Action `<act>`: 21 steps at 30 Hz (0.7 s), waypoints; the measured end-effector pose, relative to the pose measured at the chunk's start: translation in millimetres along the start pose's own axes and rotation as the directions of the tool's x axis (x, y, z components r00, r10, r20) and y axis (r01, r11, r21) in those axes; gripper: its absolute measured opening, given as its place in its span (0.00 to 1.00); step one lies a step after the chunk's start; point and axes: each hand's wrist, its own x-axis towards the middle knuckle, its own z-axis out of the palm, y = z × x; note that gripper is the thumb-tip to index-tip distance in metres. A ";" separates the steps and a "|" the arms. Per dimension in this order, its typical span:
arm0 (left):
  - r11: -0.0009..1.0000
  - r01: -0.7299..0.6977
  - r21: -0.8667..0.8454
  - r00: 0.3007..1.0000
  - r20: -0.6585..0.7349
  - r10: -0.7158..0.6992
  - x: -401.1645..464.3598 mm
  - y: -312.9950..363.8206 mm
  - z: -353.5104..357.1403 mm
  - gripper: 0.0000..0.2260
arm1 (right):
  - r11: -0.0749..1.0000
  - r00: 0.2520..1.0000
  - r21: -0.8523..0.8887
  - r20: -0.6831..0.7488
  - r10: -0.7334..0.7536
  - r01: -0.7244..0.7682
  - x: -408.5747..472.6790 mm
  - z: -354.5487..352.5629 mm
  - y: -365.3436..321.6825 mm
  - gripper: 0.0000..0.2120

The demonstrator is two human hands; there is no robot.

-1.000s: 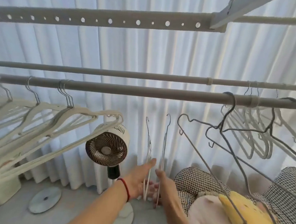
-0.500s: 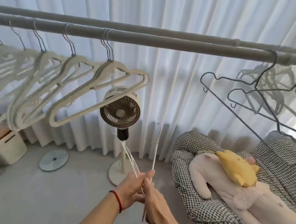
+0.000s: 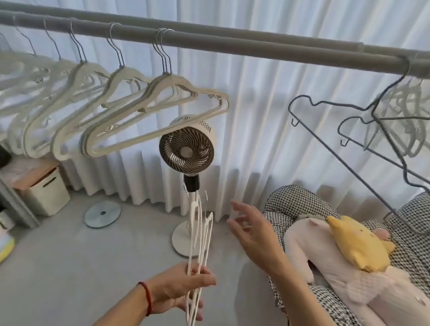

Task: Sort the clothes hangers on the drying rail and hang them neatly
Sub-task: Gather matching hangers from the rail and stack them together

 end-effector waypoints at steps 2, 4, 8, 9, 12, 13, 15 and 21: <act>0.997 0.006 0.083 0.998 0.062 -0.011 -6.4 1.1 6.4 0.29 | 0.991 0.991 0.130 0.127 -0.047 0.030 14.2 -12.2 3.9 0.30; 0.990 -0.001 0.142 0.992 0.125 -0.017 -10.8 3.4 11.7 0.26 | 0.975 0.966 0.212 0.233 -0.108 0.058 22.5 -20.9 6.5 0.32; 0.976 -0.019 0.215 0.986 0.164 -0.017 -15.4 6.6 17.9 0.22 | 0.939 0.960 0.337 0.234 -0.154 0.068 24.7 -30.7 18.8 0.25; 0.972 -0.023 0.235 0.988 0.152 -0.014 -15.4 6.4 18.4 0.21 | 0.935 0.962 0.345 0.218 -0.165 0.082 23.6 -32.1 20.1 0.24; 0.960 -0.021 0.278 0.995 0.100 -0.007 -15.3 4.6 19.3 0.21 | 0.930 0.970 0.355 0.180 -0.165 0.093 19.7 -34.4 21.0 0.24; 0.959 -0.019 0.282 0.996 0.088 -0.006 -15.5 3.8 20.0 0.21 | 0.935 0.974 0.340 0.163 -0.160 0.097 18.1 -34.6 20.8 0.24; 0.958 -0.017 0.287 0.998 0.070 -0.003 -15.6 1.6 20.5 0.21 | 0.944 0.978 0.315 0.141 -0.153 0.103 14.1 -34.0 20.9 0.25; 0.939 -0.014 0.345 1.000 0.025 0.006 -18.6 -4.3 17.2 0.20 | 0.975 0.971 0.140 0.143 -0.191 0.171 10.3 -47.4 3.5 0.29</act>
